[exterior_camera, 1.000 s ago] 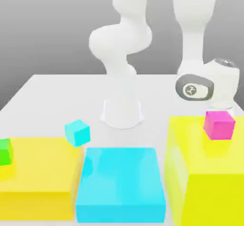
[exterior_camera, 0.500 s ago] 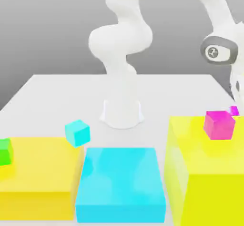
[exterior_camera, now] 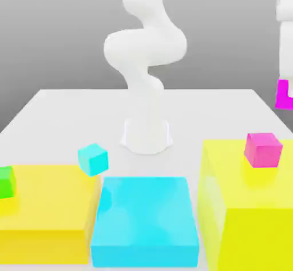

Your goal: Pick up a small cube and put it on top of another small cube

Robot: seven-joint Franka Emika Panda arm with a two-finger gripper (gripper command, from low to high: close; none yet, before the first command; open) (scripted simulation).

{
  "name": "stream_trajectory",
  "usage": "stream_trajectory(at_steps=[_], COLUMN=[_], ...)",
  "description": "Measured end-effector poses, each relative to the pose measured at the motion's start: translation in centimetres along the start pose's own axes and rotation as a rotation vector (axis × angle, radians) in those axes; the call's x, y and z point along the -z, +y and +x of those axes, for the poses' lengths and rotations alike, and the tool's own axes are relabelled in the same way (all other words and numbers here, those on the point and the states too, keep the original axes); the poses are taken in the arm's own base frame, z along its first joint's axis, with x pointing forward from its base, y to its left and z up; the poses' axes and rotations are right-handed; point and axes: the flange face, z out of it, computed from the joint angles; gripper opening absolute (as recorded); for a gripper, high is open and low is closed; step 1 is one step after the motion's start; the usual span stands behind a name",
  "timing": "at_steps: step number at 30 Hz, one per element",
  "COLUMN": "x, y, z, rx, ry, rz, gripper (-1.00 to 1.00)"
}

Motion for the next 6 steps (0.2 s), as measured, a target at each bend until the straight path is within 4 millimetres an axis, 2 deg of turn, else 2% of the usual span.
stream_trajectory(at_steps=[2, 3, 6], x=[-3.0, -4.5, -4.5], y=[0.1, 0.1, 0.1], z=[-0.2, -0.3, -0.3], rx=[0.010, 0.012, 0.012], ry=[-0.009, -0.010, -0.010], rz=[-0.006, -0.008, -0.008], gripper=[-1.00, 1.00, 1.00])
